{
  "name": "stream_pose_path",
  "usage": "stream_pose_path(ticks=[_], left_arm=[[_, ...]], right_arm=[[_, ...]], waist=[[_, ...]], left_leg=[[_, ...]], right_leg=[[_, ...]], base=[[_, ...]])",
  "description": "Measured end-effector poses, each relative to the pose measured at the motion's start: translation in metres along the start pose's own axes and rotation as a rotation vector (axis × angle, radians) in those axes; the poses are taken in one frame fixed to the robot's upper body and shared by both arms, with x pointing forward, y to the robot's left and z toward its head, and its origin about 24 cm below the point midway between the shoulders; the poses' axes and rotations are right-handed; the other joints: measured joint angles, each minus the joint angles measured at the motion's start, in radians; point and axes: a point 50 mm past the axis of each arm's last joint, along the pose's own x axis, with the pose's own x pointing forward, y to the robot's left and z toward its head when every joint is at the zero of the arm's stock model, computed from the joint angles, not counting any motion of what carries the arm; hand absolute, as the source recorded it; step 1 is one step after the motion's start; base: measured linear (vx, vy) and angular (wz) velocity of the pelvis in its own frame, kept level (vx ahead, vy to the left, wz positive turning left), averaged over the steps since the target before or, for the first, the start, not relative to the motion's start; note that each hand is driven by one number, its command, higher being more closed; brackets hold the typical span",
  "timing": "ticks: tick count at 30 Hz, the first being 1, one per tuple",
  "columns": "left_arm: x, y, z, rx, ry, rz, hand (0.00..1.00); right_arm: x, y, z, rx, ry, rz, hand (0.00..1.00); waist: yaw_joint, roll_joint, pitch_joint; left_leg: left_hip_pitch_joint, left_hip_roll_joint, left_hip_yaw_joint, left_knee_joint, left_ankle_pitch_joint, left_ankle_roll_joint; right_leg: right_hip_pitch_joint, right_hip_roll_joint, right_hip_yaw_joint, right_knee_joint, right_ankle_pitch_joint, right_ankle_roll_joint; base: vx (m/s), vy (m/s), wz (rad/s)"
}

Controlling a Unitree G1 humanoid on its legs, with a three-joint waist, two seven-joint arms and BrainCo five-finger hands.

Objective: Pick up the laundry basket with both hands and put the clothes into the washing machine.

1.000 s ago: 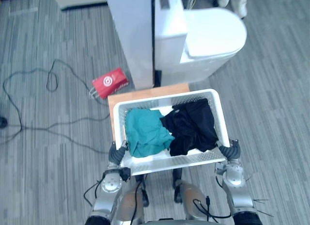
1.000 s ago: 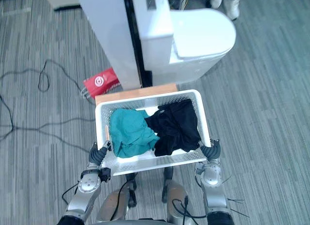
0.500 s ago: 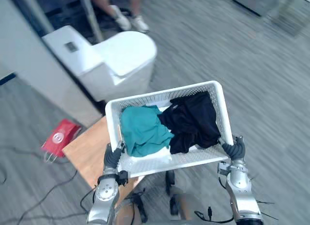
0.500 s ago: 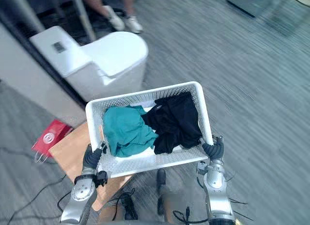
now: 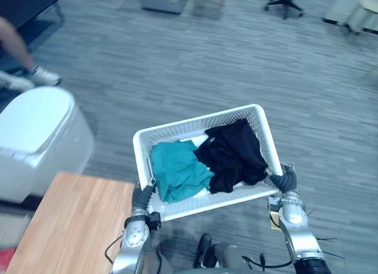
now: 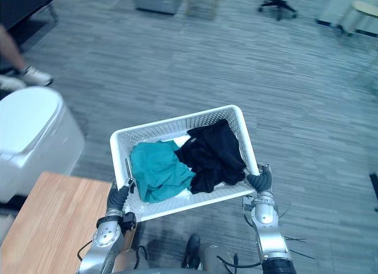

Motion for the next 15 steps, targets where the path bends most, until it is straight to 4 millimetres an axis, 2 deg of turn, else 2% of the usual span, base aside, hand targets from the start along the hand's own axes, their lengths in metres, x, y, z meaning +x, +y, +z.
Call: stream_pose_path(ticks=[1,2,3,4,5,6,7,8,9,10,11,12,13,14,15], left_arm=[[-0.003,0.0,-0.003,-0.003,0.014,0.004,1.0],[-0.005,0.001,-0.005,-0.004,0.022,0.006,1.0],[-0.005,0.001,-0.006,-0.004,0.023,0.006,1.0],[-0.005,0.001,-0.006,-0.001,0.023,0.004,1.0],[-0.005,0.001,-0.006,0.0,0.025,0.004,1.0],[-0.007,0.002,-0.008,0.003,0.034,0.005,1.0],[-0.008,0.002,-0.009,0.006,0.036,0.007,1.0],[-0.005,0.001,-0.004,0.005,0.017,0.005,1.0],[-0.005,0.0,-0.002,0.004,0.009,0.003,1.0],[-0.005,0.001,-0.002,0.005,0.01,0.004,1.0],[-0.007,0.003,-0.006,0.008,0.029,0.012,1.0],[-0.009,0.005,-0.008,0.012,0.036,0.016,1.0],[-0.008,0.005,-0.008,0.016,0.037,0.017,1.0],[-0.008,0.008,-0.009,0.045,0.044,0.016,1.0],[-0.01,0.012,-0.011,0.07,0.056,0.019,1.0]], right_arm=[[-0.002,0.0,-0.002,0.008,0.007,0.001,1.0],[-0.004,-0.001,-0.002,0.007,0.009,0.002,1.0],[-0.005,-0.001,-0.003,0.007,0.012,0.003,1.0],[-0.007,-0.001,-0.006,0.007,0.021,0.003,1.0],[-0.007,-0.002,-0.006,0.006,0.023,0.003,1.0],[-0.008,-0.001,-0.008,0.009,0.03,0.003,1.0],[-0.009,-0.001,-0.008,0.01,0.034,0.004,1.0],[-0.007,0.0,-0.006,0.017,0.027,-0.005,1.0],[-0.006,-0.001,-0.005,0.014,0.023,-0.006,1.0],[-0.005,0.0,-0.005,0.014,0.023,-0.003,1.0],[-0.005,0.002,-0.006,0.018,0.028,0.006,1.0],[-0.006,0.004,-0.009,0.021,0.041,0.014,1.0],[-0.007,0.005,-0.012,0.021,0.053,0.015,1.0],[-0.008,0.008,-0.019,0.021,0.088,0.02,1.0],[-0.011,0.013,-0.025,0.026,0.115,0.031,1.0]], waist=[[0.006,0.005,-0.001],[0.011,0.018,-0.004],[0.014,0.022,-0.003],[0.034,0.027,-0.004],[0.039,0.031,-0.005],[0.058,0.037,-0.011],[0.061,0.033,-0.019],[0.055,0.023,-0.029],[0.058,0.025,-0.03],[0.062,0.024,-0.031],[0.063,0.022,-0.031],[0.056,0.021,-0.03],[0.055,0.02,-0.03],[0.052,0.009,-0.032],[0.051,0.011,-0.034]], left_leg=[[-0.046,-0.069,-0.055,-0.053,-0.004,-0.007],[-0.096,-0.114,-0.076,-0.129,-0.004,-0.008],[-0.12,-0.135,-0.087,-0.178,-0.001,-0.012],[-0.16,-0.178,-0.103,-0.337,0.038,-0.062],[-0.166,-0.187,-0.105,-0.414,0.072,-0.077],[-0.157,-0.205,-0.101,-0.475,0.209,-0.046],[-0.147,-0.216,-0.099,-0.491,0.238,-0.009],[-0.159,-0.236,-0.097,-0.463,0.234,0.044],[-0.166,-0.237,-0.093,-0.425,0.222,0.065],[-0.169,-0.236,-0.079,-0.372,0.197,0.097],[-0.135,-0.242,-0.047,-0.356,0.166,0.102],[-0.065,-0.266,-0.041,-0.385,0.124,0.106],[-0.024,-0.279,-0.044,-0.406,0.095,0.119],[0.049,-0.309,-0.047,-0.427,0.061,0.125],[0.127,-0.323,-0.05,-0.465,0.042,0.122]], right_leg=[[0.024,0.003,0.018,-0.038,0.006,-0.01],[0.051,0.008,0.021,-0.085,0.008,-0.013],[0.064,0.008,0.022,-0.108,0.009,-0.013],[0.101,0.002,0.026,-0.161,0.027,0.012],[0.12,0.002,0.029,-0.184,0.041,0.036],[0.156,0.003,0.051,-0.224,0.051,0.059],[0.169,0.0,0.066,-0.241,0.054,0.072],[0.17,-0.028,0.073,-0.242,0.049,0.114],[0.168,-0.035,0.074,-0.23,0.038,0.126],[0.167,-0.05,0.101,-0.18,0.012,0.155],[0.123,-0.083,0.144,-0.005,-0.056,0.214],[0.03,-0.125,0.177,0.284,-0.09,0.278],[-0.02,-0.153,0.186,0.446,-0.08,0.302],[-0.098,-0.211,0.176,0.683,-0.076,0.283],[-0.142,-0.255,0.147,0.785,-0.092,0.234]], base=[[0.23,0.049,-0.99],[0.25,0.066,-0.92],[0.36,0.116,-0.87],[0.33,0.111,-0.69],[0.42,0.15,-0.84],[0.32,0.121,-0.54],[0.56,0.19,-0.29],[0.49,0.167,0.02],[0.48,0.172,0.01],[0.38,0.163,-0.15],[0.49,0.223,-0.14],[0.49,0.218,-0.01],[0.59,0.214,0.14],[0.61,0.135,0.12],[0.6,0.107,0.09]])
